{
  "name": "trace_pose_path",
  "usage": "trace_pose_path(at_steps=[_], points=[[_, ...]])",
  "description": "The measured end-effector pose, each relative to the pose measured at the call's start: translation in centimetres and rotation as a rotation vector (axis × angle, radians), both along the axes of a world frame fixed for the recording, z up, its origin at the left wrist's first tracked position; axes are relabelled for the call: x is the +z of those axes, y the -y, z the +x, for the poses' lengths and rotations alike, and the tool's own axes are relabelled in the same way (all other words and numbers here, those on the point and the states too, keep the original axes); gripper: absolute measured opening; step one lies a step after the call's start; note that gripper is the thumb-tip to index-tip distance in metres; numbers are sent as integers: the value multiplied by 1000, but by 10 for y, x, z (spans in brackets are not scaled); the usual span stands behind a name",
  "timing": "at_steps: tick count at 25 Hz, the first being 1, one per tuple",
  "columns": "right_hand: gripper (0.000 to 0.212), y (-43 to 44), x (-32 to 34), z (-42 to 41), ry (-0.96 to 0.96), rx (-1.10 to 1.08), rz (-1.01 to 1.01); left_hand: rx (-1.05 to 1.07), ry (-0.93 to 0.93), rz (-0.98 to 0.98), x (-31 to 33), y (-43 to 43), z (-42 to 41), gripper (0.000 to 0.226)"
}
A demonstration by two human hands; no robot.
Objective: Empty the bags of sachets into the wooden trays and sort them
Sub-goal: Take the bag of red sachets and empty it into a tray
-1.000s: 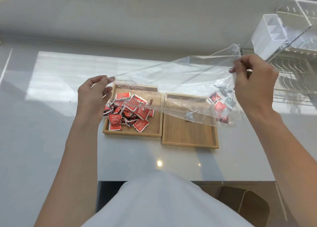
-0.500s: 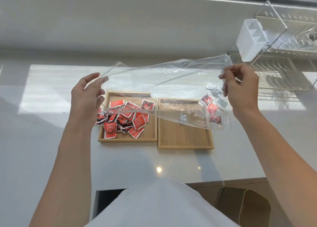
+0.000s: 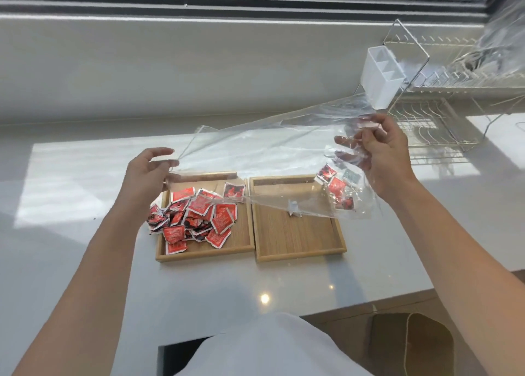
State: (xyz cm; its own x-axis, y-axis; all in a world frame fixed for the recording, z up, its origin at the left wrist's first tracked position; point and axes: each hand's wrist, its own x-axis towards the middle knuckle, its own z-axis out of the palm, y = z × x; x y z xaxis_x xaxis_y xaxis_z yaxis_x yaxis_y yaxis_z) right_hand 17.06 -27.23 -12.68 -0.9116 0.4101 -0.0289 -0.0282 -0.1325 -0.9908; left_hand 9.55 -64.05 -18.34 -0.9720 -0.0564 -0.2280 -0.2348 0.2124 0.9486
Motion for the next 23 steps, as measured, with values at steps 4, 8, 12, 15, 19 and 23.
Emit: trace_pose_path(at_steps=[4, 8, 12, 15, 19, 23], points=[[38, 7, 8, -6, -40, 105, -11, -99, -3, -199, 15, -6, -32, 39], [37, 14, 3, -23, -57, 147, -32, -303, -21, -318, 32, -25, -55, 67], [40, 15, -9, -46, -62, 145, -150, -346, -165, -594, 29, -61, -75, 77], [43, 9, -20, -68, -36, 143, -229, -342, -286, -862, 22, -90, -82, 89], [44, -8, -40, -105, 12, 158, -302, -399, -350, -984, 15, -121, -90, 71], [50, -28, -68, -149, 105, 149, -293, -447, -320, -1040, -8, -141, -114, 69]])
